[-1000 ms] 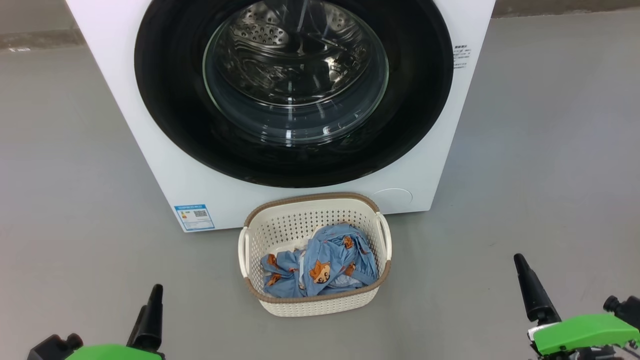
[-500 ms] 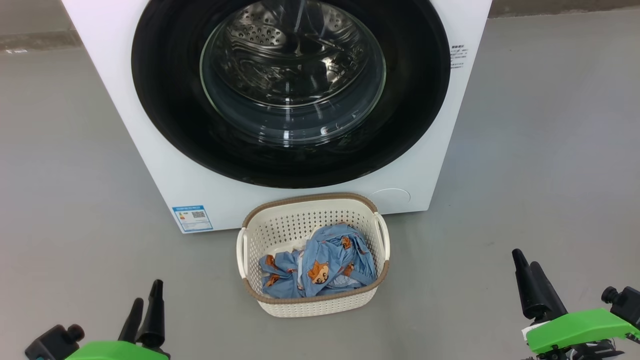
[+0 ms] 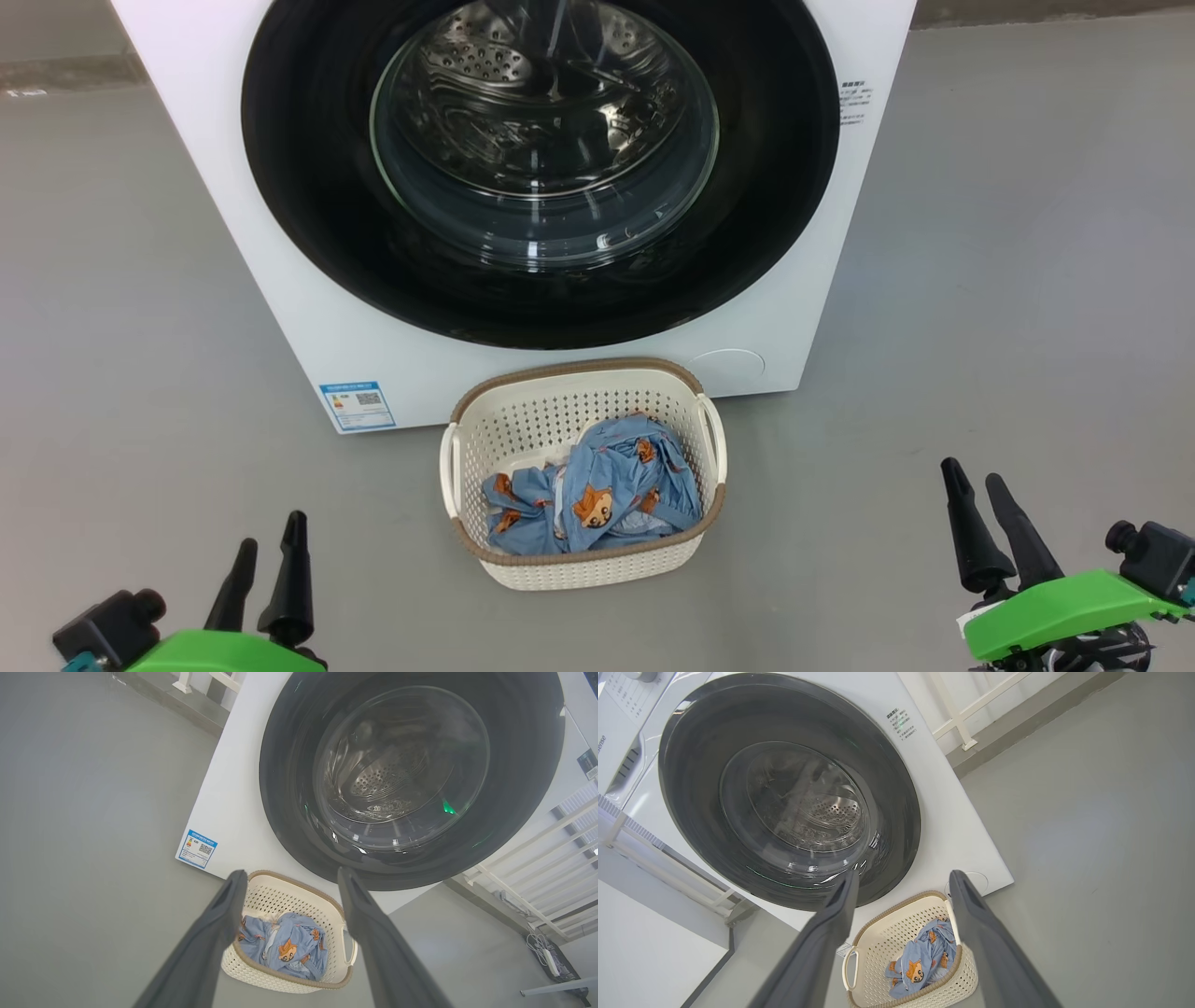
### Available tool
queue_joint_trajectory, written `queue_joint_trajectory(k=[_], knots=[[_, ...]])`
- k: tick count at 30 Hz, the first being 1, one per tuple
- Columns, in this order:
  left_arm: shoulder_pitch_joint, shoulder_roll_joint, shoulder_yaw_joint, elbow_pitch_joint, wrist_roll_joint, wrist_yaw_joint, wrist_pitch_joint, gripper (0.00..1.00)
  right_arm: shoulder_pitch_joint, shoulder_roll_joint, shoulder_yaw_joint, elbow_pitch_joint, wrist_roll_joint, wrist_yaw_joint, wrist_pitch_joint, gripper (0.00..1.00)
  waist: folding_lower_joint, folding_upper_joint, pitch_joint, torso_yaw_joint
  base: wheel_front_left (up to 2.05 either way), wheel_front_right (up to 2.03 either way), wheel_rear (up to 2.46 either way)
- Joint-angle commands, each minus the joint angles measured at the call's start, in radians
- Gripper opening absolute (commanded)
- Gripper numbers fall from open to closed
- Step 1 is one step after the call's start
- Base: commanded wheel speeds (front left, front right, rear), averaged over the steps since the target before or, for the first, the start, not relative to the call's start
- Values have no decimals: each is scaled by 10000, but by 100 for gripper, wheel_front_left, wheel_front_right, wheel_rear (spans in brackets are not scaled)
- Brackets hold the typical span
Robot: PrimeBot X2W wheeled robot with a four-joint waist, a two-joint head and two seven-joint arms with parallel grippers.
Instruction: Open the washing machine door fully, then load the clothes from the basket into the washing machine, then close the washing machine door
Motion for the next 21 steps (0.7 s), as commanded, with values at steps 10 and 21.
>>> queue_joint_trajectory(k=[10, 21], knots=[[-402, 166, 200, -348, 1516, -21, -414, 100, -585, -332, 291, -183, -1461, 11, -424, 100, 0, 0, -12, 27, 0, 0, 0], [-439, 185, 188, -348, 2777, -23, -708, 100, -657, -424, 447, -198, -2568, 12, -716, 100, 0, 0, -25, 67, 0, 0, 0]])
